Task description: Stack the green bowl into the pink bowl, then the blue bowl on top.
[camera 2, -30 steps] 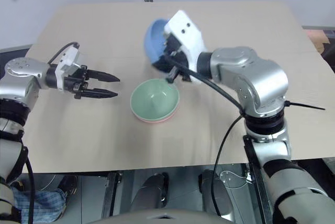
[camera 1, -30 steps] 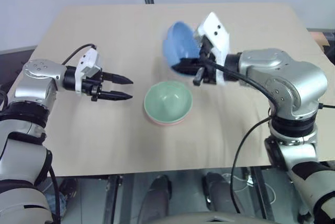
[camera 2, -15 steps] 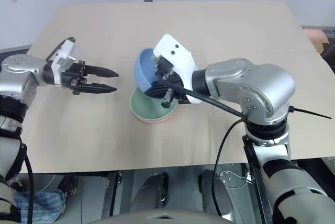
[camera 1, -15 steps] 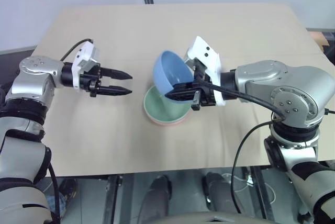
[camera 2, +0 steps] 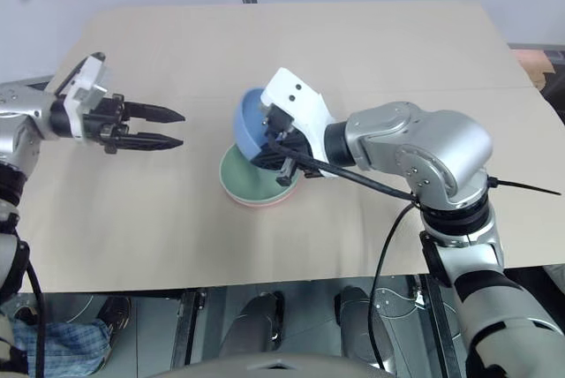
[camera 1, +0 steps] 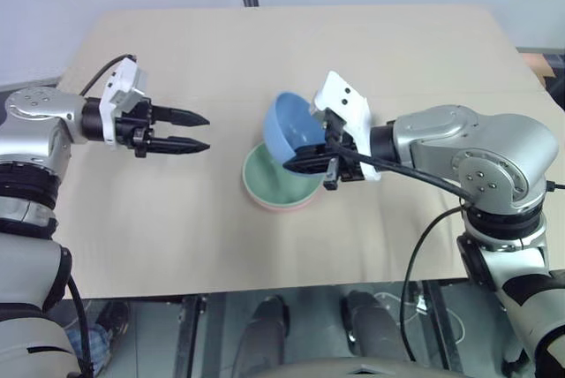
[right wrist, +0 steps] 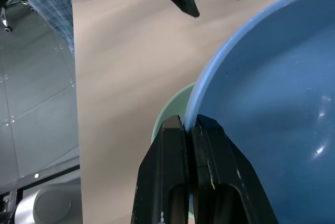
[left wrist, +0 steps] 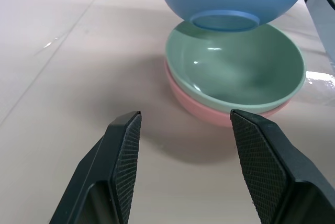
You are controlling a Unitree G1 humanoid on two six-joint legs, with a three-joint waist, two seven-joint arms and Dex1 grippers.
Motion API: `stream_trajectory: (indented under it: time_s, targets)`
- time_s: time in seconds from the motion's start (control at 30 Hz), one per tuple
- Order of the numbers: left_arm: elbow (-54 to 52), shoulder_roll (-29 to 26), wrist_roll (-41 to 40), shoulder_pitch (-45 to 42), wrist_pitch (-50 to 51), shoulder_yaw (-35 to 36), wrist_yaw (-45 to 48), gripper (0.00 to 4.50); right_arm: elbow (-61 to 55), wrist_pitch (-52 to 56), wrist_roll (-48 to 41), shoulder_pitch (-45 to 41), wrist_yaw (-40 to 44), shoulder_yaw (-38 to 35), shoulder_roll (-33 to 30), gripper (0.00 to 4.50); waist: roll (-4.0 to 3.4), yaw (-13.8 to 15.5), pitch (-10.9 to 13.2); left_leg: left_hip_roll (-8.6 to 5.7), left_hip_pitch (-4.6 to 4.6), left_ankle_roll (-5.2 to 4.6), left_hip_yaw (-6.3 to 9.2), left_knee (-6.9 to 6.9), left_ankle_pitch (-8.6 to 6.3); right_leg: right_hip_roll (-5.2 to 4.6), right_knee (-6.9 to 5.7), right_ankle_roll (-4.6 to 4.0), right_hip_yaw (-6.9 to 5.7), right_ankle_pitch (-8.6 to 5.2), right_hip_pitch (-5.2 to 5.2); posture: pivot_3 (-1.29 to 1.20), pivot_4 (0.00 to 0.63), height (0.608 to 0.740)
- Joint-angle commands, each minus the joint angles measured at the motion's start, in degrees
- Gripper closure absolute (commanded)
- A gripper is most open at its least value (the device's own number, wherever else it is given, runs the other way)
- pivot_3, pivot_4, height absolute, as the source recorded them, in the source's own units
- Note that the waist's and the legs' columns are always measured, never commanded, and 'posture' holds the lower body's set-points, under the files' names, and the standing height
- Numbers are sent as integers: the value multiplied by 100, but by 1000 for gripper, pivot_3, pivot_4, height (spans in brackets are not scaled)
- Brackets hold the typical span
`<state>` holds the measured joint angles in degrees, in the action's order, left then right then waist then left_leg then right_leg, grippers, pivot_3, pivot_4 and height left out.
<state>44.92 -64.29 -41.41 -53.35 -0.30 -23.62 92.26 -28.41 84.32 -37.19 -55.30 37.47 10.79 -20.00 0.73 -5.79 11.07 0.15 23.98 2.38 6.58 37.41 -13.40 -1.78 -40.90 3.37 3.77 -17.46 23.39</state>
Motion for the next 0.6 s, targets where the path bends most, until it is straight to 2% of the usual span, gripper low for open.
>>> stream_trajectory:
  time_s: [0.03,0.33,0.6]
  targets:
    - [-197,-276,-190,139,62,338,24,1608,-68,-184,-92,-5,-1,61,-50,4456,0,7,0,0,0,0,0,0,0,0,0,0,0,0,0,0,150,740]
    - [-845,-838,-450,1242,358,1263,24,1608,44,-316,-251,46,37,253,-97,4456,0,12,0,2,0,0,0,-1,0,0,1,0,0,0,0,0,150,740]
    - [-1277,-976,-463,1916,568,1956,24,1608,222,-546,-320,-74,207,404,-143,4456,0,25,0,3,0,0,-2,-2,0,0,2,0,0,0,0,0,150,740]
